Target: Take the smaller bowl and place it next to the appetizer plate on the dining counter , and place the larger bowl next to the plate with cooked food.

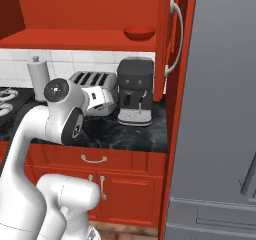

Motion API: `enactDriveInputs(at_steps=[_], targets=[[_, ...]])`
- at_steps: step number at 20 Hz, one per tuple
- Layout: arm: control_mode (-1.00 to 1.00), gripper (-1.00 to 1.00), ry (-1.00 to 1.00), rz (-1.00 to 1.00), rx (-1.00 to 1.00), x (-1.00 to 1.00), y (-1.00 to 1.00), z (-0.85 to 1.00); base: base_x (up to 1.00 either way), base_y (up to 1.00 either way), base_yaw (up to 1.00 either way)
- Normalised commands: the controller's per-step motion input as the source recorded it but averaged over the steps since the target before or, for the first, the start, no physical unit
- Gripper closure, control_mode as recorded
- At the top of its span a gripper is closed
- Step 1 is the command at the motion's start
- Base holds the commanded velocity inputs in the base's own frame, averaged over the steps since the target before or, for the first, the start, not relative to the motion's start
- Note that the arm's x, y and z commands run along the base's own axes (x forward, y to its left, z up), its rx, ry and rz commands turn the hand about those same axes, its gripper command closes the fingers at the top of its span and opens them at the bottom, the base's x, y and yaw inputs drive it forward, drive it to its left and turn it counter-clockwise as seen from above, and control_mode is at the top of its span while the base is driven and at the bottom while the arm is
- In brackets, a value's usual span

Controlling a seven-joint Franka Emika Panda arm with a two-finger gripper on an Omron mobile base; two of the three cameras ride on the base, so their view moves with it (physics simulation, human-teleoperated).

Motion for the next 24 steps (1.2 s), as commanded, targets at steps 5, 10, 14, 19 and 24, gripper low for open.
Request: enactDriveInputs(at_steps=[5, 10, 14, 19, 24], targets=[[1.00, -1.00, 0.00, 0.00, 0.00, 0.00, 0.00, 0.00, 0.83, 0.64, -0.14], [1.00, -1.00, 0.00, 0.00, 0.00, 0.00, 0.00, 0.00, 0.75, 0.28, -0.16], [1.00, -1.00, 0.00, 0.00, 0.00, 0.00, 0.00, 0.00, 0.72, 0.00, -0.17], [1.00, -1.00, 0.00, 0.00, 0.00, 0.00, 0.00, 0.00, 0.73, 0.00, -0.18], [-1.00, -1.00, 0.00, -0.03, 0.00, 0.07, 0.00, 0.00, 0.27, 0.00, -0.09]])
